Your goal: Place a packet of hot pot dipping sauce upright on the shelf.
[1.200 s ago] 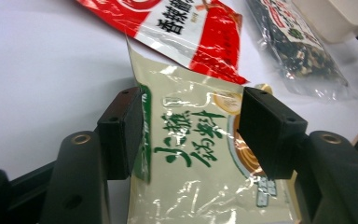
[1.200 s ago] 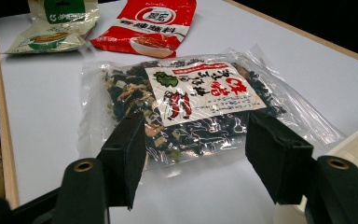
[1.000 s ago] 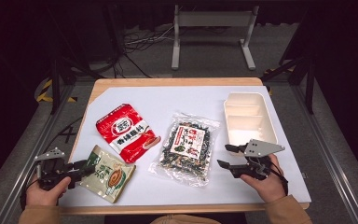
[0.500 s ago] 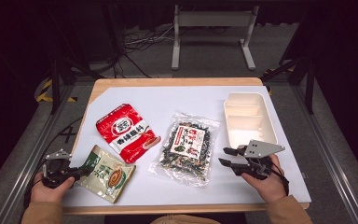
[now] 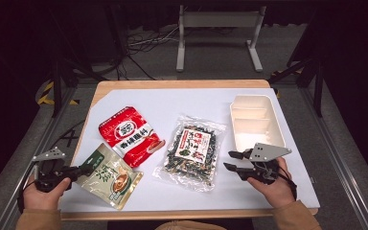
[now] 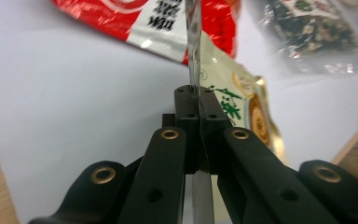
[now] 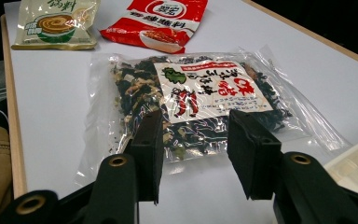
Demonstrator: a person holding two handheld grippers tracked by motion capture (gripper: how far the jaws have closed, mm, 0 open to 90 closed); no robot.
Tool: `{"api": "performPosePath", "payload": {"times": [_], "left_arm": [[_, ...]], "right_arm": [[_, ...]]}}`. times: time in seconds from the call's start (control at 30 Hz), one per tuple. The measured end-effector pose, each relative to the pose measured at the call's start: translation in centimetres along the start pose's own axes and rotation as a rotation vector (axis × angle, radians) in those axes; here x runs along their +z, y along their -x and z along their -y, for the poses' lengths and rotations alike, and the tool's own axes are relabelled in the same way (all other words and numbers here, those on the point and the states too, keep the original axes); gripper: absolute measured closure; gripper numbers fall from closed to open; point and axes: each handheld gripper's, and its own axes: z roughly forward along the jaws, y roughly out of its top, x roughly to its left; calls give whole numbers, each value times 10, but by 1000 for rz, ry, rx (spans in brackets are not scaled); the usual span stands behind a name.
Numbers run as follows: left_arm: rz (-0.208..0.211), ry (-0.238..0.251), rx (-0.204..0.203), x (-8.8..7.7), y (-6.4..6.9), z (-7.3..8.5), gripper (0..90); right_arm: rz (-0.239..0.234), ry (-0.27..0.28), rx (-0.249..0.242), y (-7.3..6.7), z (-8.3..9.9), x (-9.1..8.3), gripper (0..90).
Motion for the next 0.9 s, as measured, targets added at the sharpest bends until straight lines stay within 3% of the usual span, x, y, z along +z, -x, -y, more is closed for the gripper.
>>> {"api": "performPosePath", "payload": {"times": [0.23, 0.4, 0.5, 0.63, 0.83, 0.9], "left_arm": [[24, 54, 109, -17, 27, -15, 894], [42, 81, 236, -31, 52, -25, 894], [43, 83, 290, -37, 62, -31, 895], [59, 84, 325, -41, 74, -40, 894], [82, 88, 381, -40, 89, -59, 894], [89, 86, 402, -38, 95, -66, 894]], "right_arm": [[-15, 12, 2, 0, -5, -4, 561], [-35, 30, -6, -1, -11, -7, 563], [-39, 30, -24, -2, -15, -6, 563], [-39, 21, -38, -4, -21, -4, 573], [-101, 25, -29, -9, -31, -2, 545], [-107, 21, -50, -12, -35, -2, 542]]}}
